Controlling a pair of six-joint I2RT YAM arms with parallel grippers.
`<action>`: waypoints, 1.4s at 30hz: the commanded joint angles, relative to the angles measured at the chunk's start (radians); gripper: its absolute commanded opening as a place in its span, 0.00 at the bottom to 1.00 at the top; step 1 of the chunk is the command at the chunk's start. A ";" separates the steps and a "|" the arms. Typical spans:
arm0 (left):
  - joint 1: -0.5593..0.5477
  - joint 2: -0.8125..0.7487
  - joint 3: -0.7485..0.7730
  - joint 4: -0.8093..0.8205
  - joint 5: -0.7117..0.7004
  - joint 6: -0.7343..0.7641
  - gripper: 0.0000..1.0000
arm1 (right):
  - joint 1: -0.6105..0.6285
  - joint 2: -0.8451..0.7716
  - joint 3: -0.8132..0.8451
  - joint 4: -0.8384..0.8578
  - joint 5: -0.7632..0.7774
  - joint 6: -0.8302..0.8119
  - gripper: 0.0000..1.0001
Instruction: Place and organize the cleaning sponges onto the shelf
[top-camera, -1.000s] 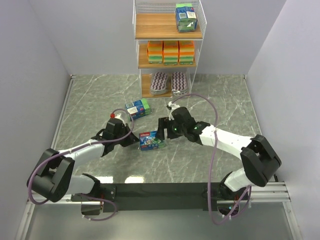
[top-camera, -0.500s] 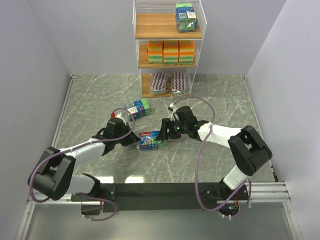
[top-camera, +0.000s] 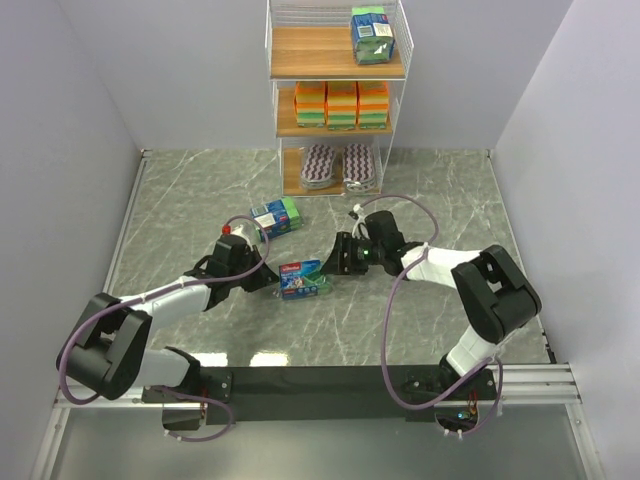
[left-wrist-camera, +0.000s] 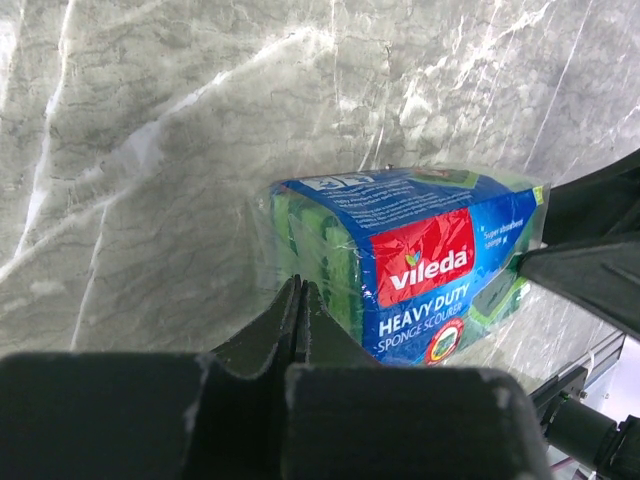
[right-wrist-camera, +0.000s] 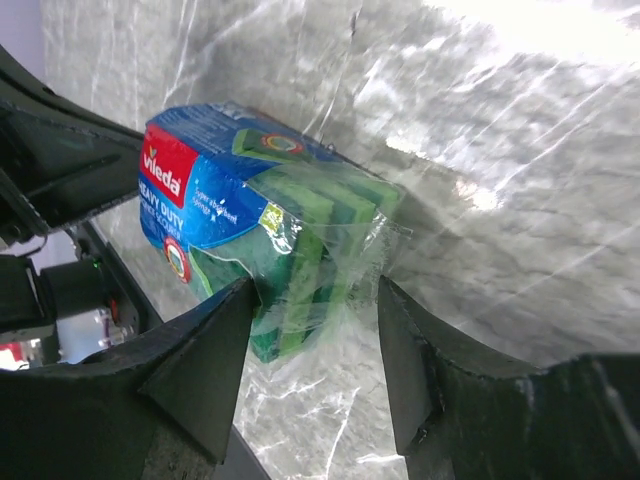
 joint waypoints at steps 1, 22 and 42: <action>-0.005 0.007 0.028 -0.002 -0.008 0.009 0.01 | -0.018 -0.024 0.000 0.046 -0.032 0.008 0.59; -0.005 0.015 0.031 0.027 0.023 -0.006 0.01 | 0.007 0.045 -0.014 0.126 -0.178 0.055 0.22; 0.019 -0.373 0.264 -0.399 -0.352 0.071 0.01 | -0.076 -0.312 0.101 -0.062 -0.230 0.106 0.00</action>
